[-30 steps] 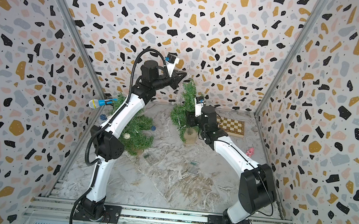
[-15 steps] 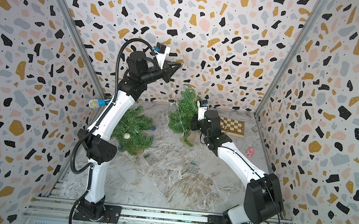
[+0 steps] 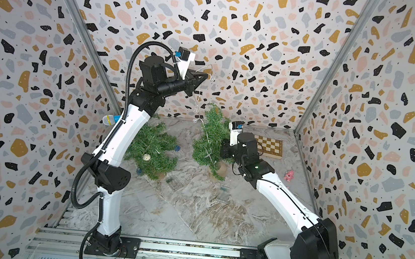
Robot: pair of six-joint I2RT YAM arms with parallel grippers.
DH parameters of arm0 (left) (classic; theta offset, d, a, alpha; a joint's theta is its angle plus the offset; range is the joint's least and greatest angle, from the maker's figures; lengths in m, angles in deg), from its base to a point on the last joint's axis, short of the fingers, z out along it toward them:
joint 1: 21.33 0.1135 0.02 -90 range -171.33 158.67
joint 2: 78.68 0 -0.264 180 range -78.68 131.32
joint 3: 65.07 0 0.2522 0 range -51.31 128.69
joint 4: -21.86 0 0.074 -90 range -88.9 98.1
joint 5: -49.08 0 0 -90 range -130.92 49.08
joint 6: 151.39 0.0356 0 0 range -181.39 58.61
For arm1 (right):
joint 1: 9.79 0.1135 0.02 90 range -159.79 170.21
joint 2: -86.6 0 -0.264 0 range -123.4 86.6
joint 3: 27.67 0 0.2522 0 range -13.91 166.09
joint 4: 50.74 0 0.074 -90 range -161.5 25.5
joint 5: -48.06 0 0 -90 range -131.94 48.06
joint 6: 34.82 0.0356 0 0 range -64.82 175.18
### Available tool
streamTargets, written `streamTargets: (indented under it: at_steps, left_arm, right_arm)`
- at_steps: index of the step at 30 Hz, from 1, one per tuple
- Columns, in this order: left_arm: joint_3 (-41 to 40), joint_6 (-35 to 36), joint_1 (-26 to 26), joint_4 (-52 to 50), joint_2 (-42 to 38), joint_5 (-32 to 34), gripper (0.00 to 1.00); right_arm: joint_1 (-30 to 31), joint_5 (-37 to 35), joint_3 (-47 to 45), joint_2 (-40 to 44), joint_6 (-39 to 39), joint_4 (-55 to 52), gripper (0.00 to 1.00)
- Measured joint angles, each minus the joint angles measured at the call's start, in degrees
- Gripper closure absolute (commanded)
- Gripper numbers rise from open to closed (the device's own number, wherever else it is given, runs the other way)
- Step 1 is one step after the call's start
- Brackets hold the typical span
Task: Wrap string light around the christmas tree
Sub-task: Move the christmas tree to the center of the board.
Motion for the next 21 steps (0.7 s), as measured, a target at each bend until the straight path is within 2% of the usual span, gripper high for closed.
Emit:
streamTargets:
  at_steps: [7, 9, 13, 16, 21]
  left_arm:
    - [-10.49, 0.98, 0.00, 2.03, -4.28, 0.00, 0.98]
    - [-11.82, 0.92, 0.02, 2.73, -3.91, -0.04, 0.98]
    - [-12.63, -0.13, 0.31, 4.28, -2.78, -0.46, 0.96]
    - [-12.17, -0.79, 0.70, 5.33, -2.12, -1.22, 0.93]
    - [-11.63, -1.77, 0.96, 5.95, -1.42, -3.17, 0.93]
  right_arm:
    - [1.99, -0.85, -6.73, 4.31, 3.43, 5.60, 1.00]
    - [2.19, -1.14, -7.87, 4.79, 3.98, 7.15, 0.93]
    - [2.25, -0.68, -8.37, 5.18, 4.28, 7.63, 0.64]
    - [2.27, 0.68, -7.87, 5.35, 2.75, 6.05, 0.51]
    - [0.63, 4.79, -6.78, 7.76, -0.52, 1.66, 0.43]
